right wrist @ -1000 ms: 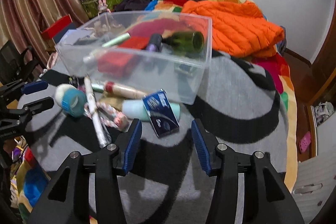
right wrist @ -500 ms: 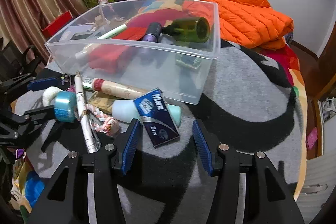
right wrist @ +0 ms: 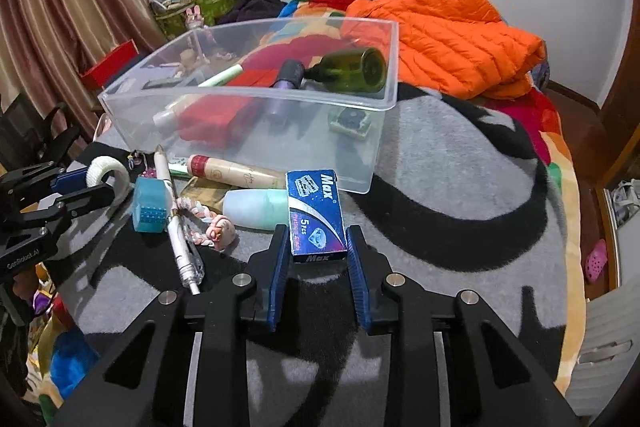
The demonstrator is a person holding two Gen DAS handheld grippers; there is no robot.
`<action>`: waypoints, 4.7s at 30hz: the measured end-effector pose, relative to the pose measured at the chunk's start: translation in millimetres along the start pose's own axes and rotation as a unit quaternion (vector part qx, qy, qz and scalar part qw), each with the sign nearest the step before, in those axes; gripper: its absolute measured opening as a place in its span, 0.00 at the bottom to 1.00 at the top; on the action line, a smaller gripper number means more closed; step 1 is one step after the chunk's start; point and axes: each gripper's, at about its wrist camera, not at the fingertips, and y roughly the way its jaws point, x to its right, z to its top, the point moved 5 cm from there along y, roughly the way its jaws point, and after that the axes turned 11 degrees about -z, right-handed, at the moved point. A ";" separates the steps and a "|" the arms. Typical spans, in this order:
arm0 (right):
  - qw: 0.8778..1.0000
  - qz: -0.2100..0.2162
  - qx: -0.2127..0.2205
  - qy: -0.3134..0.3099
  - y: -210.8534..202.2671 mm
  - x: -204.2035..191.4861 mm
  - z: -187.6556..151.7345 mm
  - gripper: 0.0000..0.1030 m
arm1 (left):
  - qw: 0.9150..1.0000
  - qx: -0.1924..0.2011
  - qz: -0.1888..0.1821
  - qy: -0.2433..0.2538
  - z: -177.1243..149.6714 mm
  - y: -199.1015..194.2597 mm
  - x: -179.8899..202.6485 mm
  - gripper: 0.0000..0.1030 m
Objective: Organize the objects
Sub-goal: 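Grasp the white tape roll with the left tool while the right tool grasps the blue Max pack, then drop the tape roll and Max pack into the clear box with both tools, then grasp the blue tape roll with the left tool while the right tool grasps the white pen, then lower the tape roll and white pen into the clear box and open both tools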
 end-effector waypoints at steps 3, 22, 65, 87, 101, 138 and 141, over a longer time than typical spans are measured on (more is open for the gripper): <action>1.000 -0.004 0.011 0.001 -8.9 0.2 0.3 0.25 | 1.000 0.012 0.007 -0.002 1.4 -11.2 1.2 0.26; 0.994 -0.001 0.092 0.055 -67.2 5.4 52.8 0.25 | 0.993 0.103 0.050 -0.035 58.2 -55.3 -11.4 0.26; 0.999 0.004 0.028 0.025 -2.4 -26.3 87.2 0.26 | 0.999 0.039 0.013 -0.027 90.5 12.9 -2.5 0.53; 0.996 0.046 -0.012 -0.075 -12.7 -62.8 -17.4 0.33 | 0.998 -0.021 -0.047 -0.027 17.7 42.2 34.9 0.38; 0.994 0.078 -0.024 -0.070 -22.6 -63.1 -34.8 0.15 | 0.997 -0.015 -0.045 -0.057 -17.2 -14.6 8.1 0.38; 0.994 0.073 0.072 -0.035 -71.5 -61.1 -6.1 0.12 | 0.996 0.060 -0.017 -0.067 9.3 -42.1 13.4 0.37; 0.993 0.058 0.096 -0.021 -81.8 -53.1 8.6 0.12 | 0.995 0.076 -0.011 -0.064 21.2 -48.8 14.6 0.37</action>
